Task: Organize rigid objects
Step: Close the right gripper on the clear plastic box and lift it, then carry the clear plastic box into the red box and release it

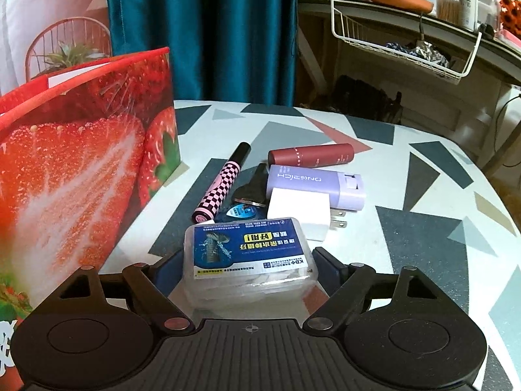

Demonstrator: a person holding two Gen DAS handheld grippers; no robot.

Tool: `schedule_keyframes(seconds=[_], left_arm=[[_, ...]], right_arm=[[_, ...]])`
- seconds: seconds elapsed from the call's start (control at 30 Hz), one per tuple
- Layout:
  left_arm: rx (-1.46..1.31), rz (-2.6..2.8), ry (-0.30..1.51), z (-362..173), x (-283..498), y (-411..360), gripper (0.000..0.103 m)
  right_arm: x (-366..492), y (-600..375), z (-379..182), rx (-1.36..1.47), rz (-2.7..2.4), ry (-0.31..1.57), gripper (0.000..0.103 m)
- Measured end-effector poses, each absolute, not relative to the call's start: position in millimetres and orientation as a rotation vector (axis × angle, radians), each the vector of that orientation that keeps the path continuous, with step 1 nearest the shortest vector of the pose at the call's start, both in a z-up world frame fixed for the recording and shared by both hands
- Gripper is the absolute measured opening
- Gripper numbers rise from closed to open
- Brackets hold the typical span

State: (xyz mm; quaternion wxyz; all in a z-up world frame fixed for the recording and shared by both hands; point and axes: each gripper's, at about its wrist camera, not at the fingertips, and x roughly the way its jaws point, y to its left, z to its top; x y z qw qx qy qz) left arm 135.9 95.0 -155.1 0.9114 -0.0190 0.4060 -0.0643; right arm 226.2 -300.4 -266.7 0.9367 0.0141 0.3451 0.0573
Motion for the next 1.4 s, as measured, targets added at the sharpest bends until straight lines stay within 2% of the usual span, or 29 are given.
schedule_keyframes(seconds=[0.67, 1.07, 1.23, 1.4], left_arm=[[-0.039, -0.133, 0.838, -155, 135, 95, 0.018], [-0.041, -0.132, 0.834, -155, 135, 95, 0.018], [-0.041, -0.131, 0.834, -155, 135, 95, 0.018], [-0.037, -0.134, 0.842, -156, 138, 95, 0.018]], right_arm=[[219, -307, -256, 0.092, 0.158, 0.717, 0.078], [231, -298, -177, 0.044, 0.255, 0.544, 0.078], [240, -268, -142, -0.07, 0.377, 0.462, 0.078], [251, -227, -132, -0.206, 0.507, 0.458, 0.078]])
